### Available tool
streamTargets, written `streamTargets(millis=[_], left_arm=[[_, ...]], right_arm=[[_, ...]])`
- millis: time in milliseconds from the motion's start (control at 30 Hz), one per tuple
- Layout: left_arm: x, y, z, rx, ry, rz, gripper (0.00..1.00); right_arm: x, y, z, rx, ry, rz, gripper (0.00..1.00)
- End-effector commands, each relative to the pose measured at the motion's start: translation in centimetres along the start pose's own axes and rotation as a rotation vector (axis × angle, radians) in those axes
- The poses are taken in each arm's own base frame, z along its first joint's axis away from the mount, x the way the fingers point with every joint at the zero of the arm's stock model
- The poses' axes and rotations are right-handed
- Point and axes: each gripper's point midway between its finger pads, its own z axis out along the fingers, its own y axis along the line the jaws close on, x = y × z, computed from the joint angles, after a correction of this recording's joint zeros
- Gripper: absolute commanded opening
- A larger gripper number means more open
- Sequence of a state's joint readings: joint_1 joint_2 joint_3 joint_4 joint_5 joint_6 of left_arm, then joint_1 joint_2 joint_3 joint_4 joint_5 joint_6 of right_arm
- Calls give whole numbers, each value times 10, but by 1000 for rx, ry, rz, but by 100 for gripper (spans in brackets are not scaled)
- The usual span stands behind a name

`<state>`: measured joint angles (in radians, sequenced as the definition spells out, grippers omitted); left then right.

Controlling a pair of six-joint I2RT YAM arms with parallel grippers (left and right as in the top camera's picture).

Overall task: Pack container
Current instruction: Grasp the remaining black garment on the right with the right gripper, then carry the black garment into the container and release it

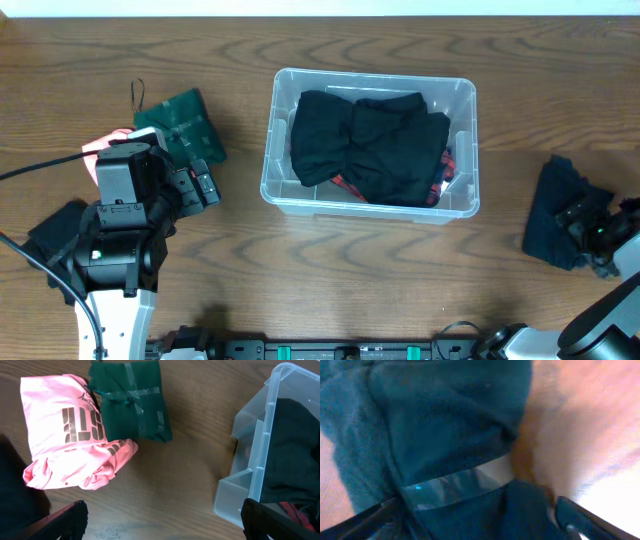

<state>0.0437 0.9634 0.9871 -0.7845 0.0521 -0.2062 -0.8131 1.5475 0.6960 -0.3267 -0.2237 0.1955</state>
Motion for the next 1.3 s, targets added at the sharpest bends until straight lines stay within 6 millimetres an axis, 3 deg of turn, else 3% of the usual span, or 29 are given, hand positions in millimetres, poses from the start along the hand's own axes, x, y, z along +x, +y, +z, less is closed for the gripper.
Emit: streamTargets(millis=[0,33,133,200,333,467,633,733,833,967,1100,1200,1267], left_arm=[[-8,-2,-5,0,-21,0,98],[-8,-2,-5,0,-21,0,98],[-8,-2,-5,0,-20,0,98],[-8,-2,-5,0,-20,0,98],[-8,-2,-5,0,-20,0,98],[-8,-2,-5,0,-20,0,98],[-8,-2,-5,0,-20,0,98],[-8,-2,-5,0,-21,0,98],[-8,-2,-5,0,-21,0,98],[-8,-2,-5,0,-20,0,98],[-7,-2,-5,0,-20,0,98],[-8,-2,-5,0,-20,0,98],[-7,-2,-5,0,-20,0,98]], right_arm=[[4,21,0,-128,12,-23,78],[4,24,-1,-149,11,-28,69],[5,30,-2,-182,14,-32,19],[5,37,-3,-226,19,-33,1],[-8,63,-17,-359,2,-52,1],[-34,102,-54,-493,-51,-120,1],[-62,173,-133,-587,-189,-400,1],[-61,225,-184,-658,-288,-628,1],[-32,279,-224,-749,-350,-915,1],[42,329,-243,-852,-348,-1326,1],[119,350,-227,-865,-275,-1674,1],[176,351,-206,-890,-175,-1932,1],[201,350,-190,-877,-107,-2023,1]])
